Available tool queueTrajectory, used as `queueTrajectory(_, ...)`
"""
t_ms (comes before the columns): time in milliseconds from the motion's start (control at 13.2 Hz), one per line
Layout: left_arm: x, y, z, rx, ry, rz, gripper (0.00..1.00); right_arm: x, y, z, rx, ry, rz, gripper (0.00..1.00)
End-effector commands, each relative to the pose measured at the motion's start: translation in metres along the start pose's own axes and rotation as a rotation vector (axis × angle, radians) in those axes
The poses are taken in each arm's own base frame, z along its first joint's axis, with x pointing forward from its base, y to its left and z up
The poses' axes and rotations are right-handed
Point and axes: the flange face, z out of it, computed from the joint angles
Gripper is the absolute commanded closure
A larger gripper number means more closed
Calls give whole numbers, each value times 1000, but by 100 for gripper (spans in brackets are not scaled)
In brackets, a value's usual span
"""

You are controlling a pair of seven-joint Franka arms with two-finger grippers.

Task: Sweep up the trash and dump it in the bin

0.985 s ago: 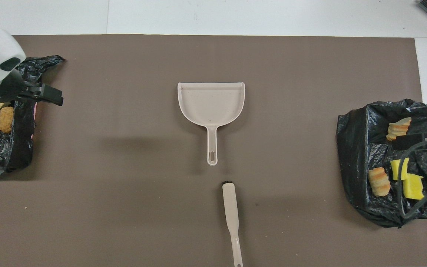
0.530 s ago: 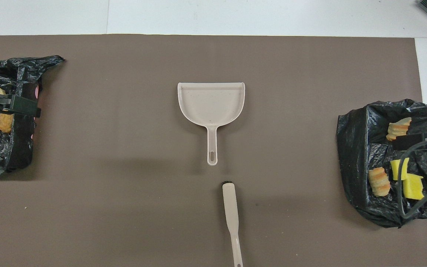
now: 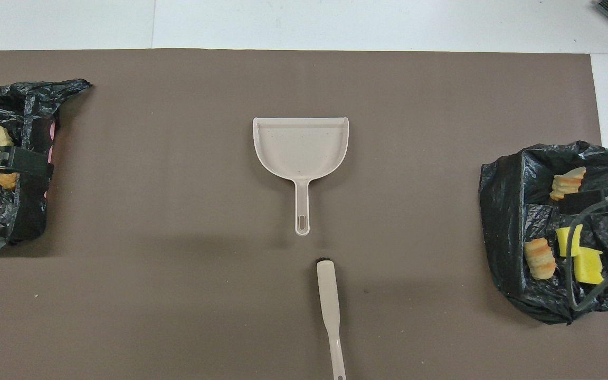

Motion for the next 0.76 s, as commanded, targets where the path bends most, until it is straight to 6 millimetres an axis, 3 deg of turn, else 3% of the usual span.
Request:
queueTrajectory(0,-8,-2,-9,25,0,4,0,0,2,-2,-5,-4,-23,0)
queueTrajectory(682,-11,3,-8,52,-24,24,0,0,2,-1,-3,-6,-23,0)
